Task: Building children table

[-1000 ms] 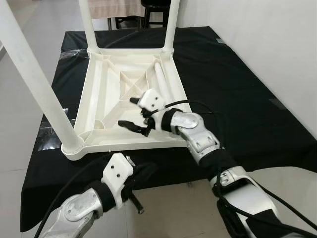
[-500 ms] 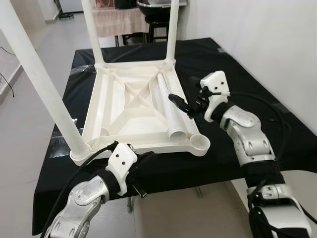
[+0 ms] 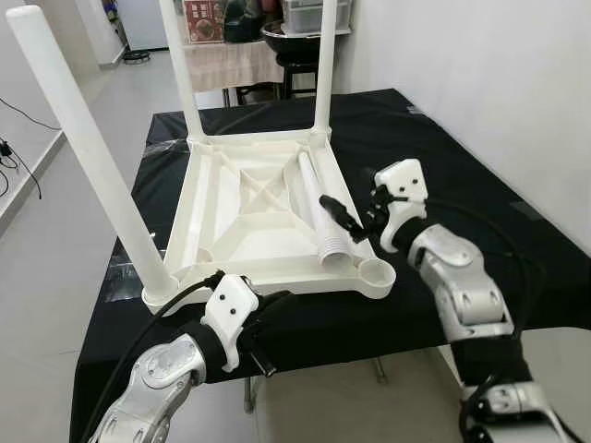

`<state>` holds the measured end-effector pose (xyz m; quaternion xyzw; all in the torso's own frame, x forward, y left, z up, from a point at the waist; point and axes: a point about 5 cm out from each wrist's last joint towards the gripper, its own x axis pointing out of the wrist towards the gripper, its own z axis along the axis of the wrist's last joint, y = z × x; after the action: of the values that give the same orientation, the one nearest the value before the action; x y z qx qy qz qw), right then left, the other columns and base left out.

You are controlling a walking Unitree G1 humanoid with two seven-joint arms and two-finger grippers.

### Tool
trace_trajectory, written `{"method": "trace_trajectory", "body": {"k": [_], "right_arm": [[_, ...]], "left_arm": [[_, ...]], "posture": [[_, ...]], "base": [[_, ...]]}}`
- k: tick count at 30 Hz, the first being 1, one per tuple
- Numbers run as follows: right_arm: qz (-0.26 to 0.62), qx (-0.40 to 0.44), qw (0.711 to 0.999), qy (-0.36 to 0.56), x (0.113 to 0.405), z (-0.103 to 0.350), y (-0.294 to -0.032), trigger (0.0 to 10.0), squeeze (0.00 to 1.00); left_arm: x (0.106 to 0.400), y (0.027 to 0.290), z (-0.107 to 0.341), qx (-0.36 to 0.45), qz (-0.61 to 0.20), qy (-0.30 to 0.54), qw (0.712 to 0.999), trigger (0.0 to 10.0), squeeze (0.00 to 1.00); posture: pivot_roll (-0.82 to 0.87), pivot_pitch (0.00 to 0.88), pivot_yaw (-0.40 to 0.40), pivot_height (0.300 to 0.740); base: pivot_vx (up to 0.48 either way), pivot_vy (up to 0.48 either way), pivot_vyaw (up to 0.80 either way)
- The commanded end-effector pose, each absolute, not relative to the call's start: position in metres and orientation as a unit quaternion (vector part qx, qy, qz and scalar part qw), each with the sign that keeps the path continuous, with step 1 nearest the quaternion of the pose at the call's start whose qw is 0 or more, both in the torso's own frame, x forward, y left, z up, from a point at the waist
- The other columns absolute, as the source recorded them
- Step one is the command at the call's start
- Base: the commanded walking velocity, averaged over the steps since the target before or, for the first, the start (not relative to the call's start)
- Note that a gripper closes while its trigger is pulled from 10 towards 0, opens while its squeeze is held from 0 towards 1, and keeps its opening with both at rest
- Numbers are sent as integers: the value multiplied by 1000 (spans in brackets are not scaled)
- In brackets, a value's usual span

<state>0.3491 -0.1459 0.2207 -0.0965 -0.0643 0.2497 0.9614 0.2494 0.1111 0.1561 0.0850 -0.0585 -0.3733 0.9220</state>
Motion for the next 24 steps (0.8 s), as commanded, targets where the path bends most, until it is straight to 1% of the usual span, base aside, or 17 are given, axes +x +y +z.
{"method": "trace_trajectory", "body": {"k": [1, 6, 7, 11, 12, 13, 14, 15, 16, 17, 18, 21, 24], "right_arm": [[254, -93, 961, -61, 345, 219, -142, 10000, 0], [274, -69, 956, -72, 333, 220, -142, 10000, 0], [284, -64, 954, -75, 327, 219, -142, 10000, 0], [286, -64, 953, -75, 326, 218, -142, 10000, 0], [285, -59, 954, -74, 324, 217, -141, 10000, 0], [285, -59, 954, -74, 324, 217, -141, 10000, 0], [281, -50, 956, -72, 322, 216, -139, 10000, 0], [281, -50, 956, -72, 322, 216, -139, 10000, 0], [258, -32, 963, -72, 321, 212, -138, 10000, 0], [258, -32, 963, -72, 321, 212, -138, 10000, 0], [222, 16, 972, -75, 314, 203, -134, 10000, 0], [212, 40, 974, -73, 308, 197, -132, 10000, 0], [219, 42, 972, -68, 299, 190, -130, 10000, 0]], "left_arm": [[251, 112, 155, 83, -370, -58, 924, 10000, 0], [253, 116, 154, 81, -358, -55, 929, 10000, 0], [254, 120, 154, 78, -345, -56, 934, 10000, 0], [255, 121, 154, 76, -339, -57, 936, 10000, 0], [257, 125, 155, 76, -321, -57, 942, 10000, 0], [257, 125, 155, 76, -321, -57, 942, 10000, 0], [260, 128, 156, 70, -300, -60, 949, 10000, 0], [260, 128, 156, 70, -300, -60, 949, 10000, 0], [265, 133, 156, 64, -273, -63, 958, 10000, 0], [265, 133, 156, 64, -273, -63, 958, 10000, 0], [271, 140, 156, 59, -229, -63, 970, 10000, 0], [272, 143, 155, 60, -216, -61, 973, 10000, 0], [273, 146, 152, 65, -198, -50, 977, 10000, 0]], "posture": [[-67, 48, 15, 740], [-64, 50, 18, 740], [-70, 52, 7, 740], [-70, 52, 7, 740], [-78, 49, 2, 740], [-78, 49, 2, 740], [-78, 48, -1, 740], [-78, 48, -1, 740], [-73, 43, 7, 740], [-73, 43, 7, 740], [-63, 40, 10, 740], [-63, 40, 10, 740], [-63, 39, 13, 740]], "base": [[0, 0, 0], [0, 0, 0], [0, 0, 0], [0, 0, 0], [0, 0, 0], [0, 0, 0], [0, 0, 0], [0, 0, 0], [0, 0, 0], [0, 0, 0], [0, 0, 0], [0, 0, 0], [0, 0, 0]]}}
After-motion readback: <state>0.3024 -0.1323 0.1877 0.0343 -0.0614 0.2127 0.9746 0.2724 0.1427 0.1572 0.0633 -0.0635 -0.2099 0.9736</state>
